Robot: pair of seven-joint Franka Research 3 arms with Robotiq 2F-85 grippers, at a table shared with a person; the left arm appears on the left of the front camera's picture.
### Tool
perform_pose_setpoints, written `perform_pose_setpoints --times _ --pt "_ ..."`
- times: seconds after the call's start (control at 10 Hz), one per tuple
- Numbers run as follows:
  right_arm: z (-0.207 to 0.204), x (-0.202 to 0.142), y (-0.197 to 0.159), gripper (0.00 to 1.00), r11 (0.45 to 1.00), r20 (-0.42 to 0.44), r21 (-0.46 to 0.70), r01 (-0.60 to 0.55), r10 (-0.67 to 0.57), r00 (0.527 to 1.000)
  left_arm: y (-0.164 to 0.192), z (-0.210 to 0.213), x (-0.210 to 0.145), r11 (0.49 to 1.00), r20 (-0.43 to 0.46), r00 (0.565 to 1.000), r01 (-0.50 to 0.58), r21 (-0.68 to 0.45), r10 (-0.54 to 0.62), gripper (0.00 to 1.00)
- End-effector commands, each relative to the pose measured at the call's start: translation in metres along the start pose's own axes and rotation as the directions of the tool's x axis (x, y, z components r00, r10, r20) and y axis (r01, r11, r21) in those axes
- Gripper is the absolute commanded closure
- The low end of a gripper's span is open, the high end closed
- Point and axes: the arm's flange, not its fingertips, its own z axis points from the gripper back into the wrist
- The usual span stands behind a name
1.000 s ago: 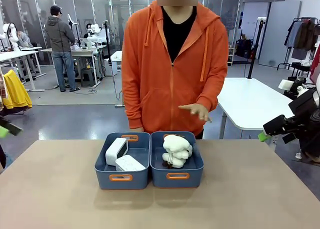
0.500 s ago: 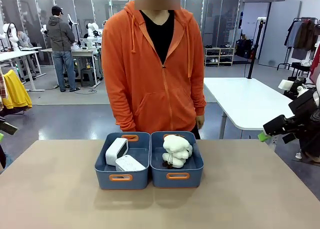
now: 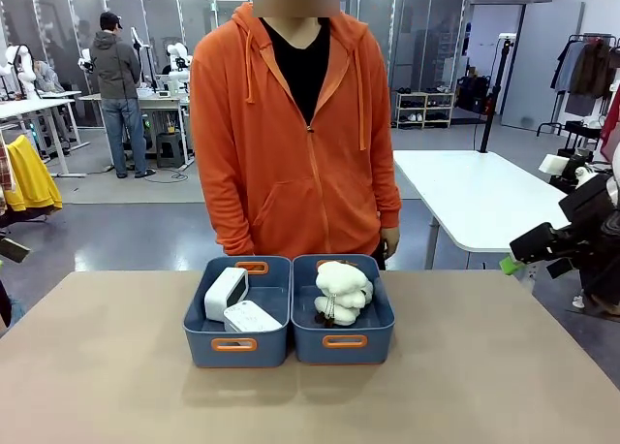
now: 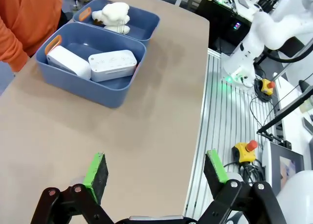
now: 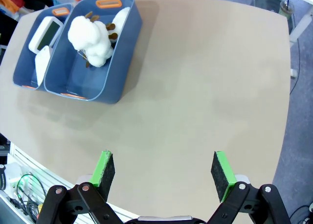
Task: Sort the digital clocks into the basket.
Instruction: Pick up the Digital clock from the table and place it into the empty Plastic storage basket.
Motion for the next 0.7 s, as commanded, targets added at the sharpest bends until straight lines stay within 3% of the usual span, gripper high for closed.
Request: perform_pose_setpoints --times 0.0,0.6 --pt "-0.0012 0.0006 0.0015 0.00 1.000 -0.002 -0.011 0.009 -0.009 1.000 0.0007 0.0052 0.0033 1.000 -0.003 1.000 -0.013 -0.016 0.013 0.00" --pt "-0.0012 0.0006 0.0015 0.00 1.000 -0.002 -0.011 0.009 -0.009 1.000 0.0007 0.0052 0.0033 1.000 -0.003 1.000 -0.013 -0.016 0.013 0.00"
